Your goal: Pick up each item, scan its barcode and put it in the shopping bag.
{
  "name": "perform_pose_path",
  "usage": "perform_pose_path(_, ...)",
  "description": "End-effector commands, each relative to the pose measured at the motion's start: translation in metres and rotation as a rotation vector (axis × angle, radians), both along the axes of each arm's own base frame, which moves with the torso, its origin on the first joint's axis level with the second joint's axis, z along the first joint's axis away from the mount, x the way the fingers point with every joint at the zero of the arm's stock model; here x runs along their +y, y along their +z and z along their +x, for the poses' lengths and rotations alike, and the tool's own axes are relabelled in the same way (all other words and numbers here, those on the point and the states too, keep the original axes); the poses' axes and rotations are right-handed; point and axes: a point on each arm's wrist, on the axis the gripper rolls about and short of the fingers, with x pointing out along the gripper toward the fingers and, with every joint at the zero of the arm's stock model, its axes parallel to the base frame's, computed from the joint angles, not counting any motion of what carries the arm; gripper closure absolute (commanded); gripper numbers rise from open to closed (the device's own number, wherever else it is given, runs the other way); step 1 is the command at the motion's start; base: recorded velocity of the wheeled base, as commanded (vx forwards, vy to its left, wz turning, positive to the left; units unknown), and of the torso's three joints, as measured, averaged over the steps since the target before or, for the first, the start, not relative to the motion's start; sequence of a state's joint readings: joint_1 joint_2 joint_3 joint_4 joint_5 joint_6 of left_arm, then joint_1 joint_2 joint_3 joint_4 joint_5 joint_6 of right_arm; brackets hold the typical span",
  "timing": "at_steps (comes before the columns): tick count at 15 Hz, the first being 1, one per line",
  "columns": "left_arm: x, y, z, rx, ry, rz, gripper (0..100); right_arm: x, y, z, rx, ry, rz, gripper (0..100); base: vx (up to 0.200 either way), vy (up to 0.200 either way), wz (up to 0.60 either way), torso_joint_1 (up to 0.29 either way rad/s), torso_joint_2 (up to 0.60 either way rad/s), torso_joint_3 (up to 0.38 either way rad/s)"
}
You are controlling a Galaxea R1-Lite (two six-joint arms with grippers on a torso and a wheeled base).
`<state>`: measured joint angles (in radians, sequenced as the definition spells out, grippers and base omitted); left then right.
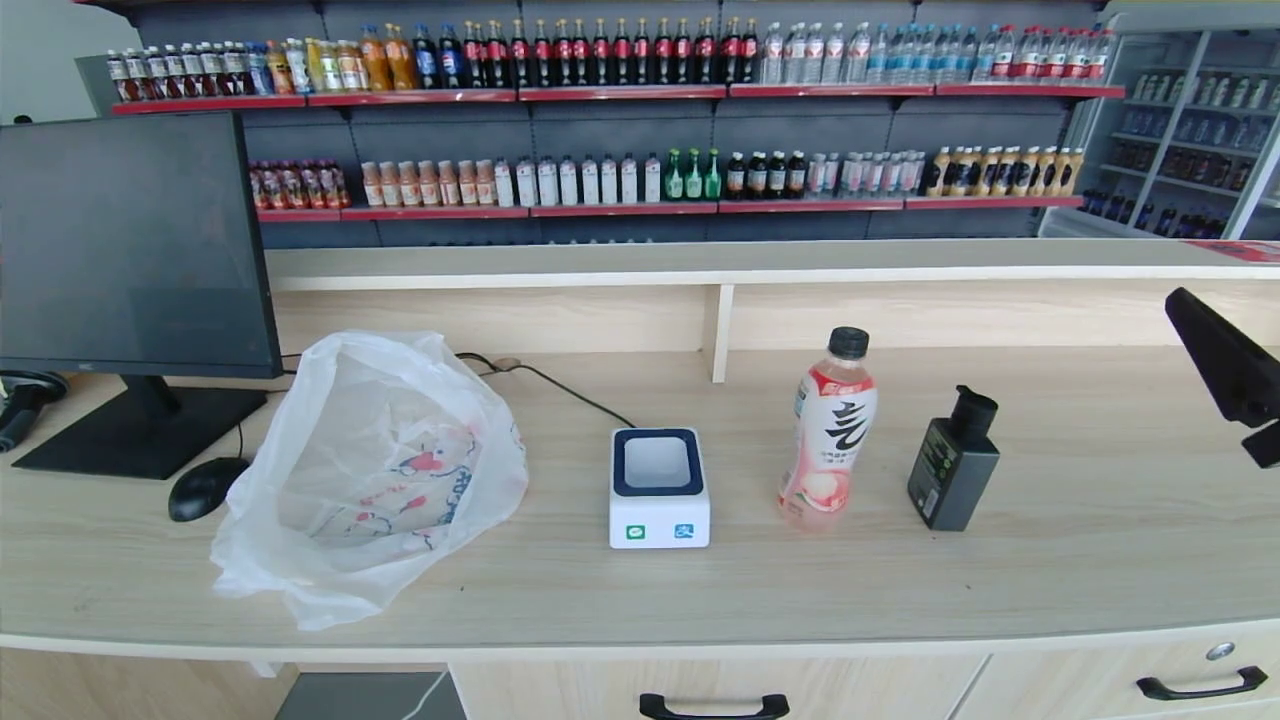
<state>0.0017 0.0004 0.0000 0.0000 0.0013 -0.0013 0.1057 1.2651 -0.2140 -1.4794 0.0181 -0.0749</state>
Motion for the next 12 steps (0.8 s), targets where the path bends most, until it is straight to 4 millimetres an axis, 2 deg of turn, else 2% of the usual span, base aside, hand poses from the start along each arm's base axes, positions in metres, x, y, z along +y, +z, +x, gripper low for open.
perform_pose_path(1,0.000,0.000,0.000,0.000,0.000,0.000,0,0.011,-0.027,0.044,0.140,0.031,-0.017,0,0.000,0.000,0.00,0.000,0.00,0.000)
perform_pose_path(4,0.000,0.000,0.000,0.000,0.000,0.000,0,0.028,-0.032,0.061,0.169,0.094,-0.026,0,0.000,0.000,0.00,0.000,0.00,0.000)
perform_pose_path(6,0.000,0.000,0.000,0.000,-0.001,0.000,0,0.044,-0.043,0.071,0.215,0.149,-0.037,0,0.000,0.000,0.00,0.000,0.00,0.000)
perform_pose_path(9,0.000,0.000,0.000,0.000,0.000,0.000,0,0.051,-0.050,0.086,0.247,0.127,-0.008,0,0.000,0.000,0.00,0.000,0.00,0.000)
perform_pose_path(12,0.000,0.000,0.000,0.000,0.000,0.000,0,0.054,-0.049,0.082,0.244,0.139,-0.001,0,0.000,0.000,0.00,0.000,0.00,0.000)
